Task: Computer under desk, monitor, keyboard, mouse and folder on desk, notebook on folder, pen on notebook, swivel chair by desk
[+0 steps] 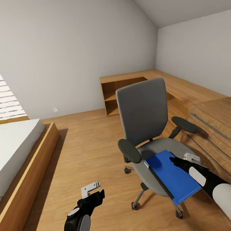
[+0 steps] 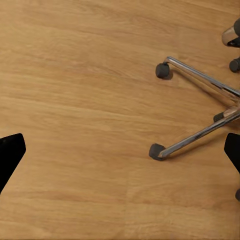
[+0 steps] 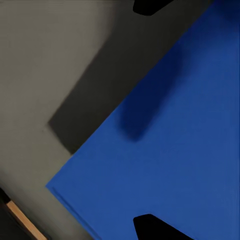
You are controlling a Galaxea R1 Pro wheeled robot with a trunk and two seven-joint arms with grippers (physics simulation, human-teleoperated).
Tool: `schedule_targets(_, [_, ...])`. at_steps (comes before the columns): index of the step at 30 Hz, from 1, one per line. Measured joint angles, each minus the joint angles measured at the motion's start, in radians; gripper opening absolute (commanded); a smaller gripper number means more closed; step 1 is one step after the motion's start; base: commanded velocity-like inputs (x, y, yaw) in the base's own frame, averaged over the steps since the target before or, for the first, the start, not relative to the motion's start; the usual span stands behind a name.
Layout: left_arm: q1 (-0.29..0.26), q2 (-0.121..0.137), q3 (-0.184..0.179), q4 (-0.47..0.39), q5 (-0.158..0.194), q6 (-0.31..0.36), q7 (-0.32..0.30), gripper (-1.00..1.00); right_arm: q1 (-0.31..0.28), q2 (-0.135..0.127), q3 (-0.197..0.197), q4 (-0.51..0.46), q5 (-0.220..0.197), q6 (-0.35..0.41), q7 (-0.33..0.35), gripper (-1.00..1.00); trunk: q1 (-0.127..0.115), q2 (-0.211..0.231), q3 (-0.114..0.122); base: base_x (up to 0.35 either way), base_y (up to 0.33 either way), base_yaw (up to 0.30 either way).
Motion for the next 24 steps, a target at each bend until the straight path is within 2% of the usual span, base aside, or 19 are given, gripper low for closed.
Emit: schedule_targets(24, [0.0,0.0,0.0,0.008,0.0,-0.001,-0.002,1.0,0.0,0.002,0.002,0.001,-0.001,0.0,0.0,1.0,0.0,0.0,0.0,0.133,0.0,0.0])
